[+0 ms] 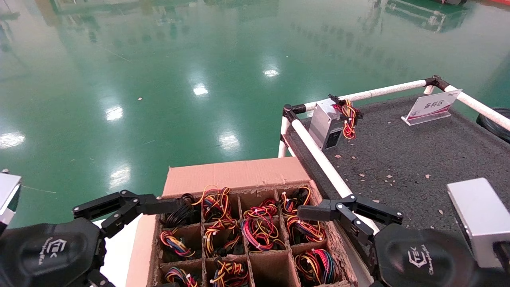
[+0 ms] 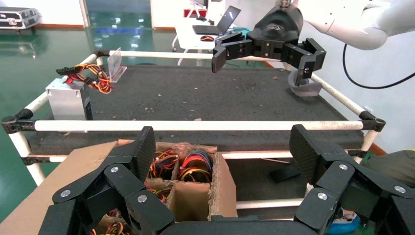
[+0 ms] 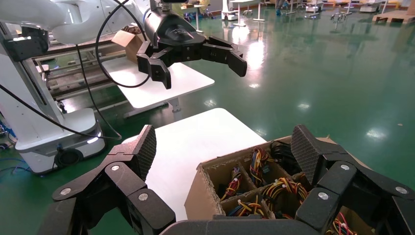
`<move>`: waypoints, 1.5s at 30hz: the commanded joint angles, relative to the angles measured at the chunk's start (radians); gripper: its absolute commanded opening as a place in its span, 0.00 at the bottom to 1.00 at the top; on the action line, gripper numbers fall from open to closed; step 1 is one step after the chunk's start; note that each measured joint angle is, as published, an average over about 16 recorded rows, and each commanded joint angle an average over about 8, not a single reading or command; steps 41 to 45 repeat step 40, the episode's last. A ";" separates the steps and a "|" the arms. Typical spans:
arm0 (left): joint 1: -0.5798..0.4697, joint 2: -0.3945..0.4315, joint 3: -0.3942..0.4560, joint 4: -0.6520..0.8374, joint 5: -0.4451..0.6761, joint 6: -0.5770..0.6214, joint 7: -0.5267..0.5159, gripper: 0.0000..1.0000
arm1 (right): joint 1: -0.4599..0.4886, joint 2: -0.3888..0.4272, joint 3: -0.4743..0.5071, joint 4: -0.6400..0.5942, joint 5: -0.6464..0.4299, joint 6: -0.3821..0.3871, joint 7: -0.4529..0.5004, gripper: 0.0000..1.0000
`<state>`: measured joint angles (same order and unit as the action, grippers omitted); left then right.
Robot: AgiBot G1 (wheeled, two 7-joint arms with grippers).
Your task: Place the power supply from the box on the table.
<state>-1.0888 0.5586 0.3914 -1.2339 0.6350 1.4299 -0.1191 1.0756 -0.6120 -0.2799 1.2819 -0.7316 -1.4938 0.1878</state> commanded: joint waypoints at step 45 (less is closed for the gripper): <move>0.000 0.000 0.000 0.000 0.000 0.000 0.000 1.00 | 0.000 0.000 0.000 0.000 0.000 0.000 0.000 1.00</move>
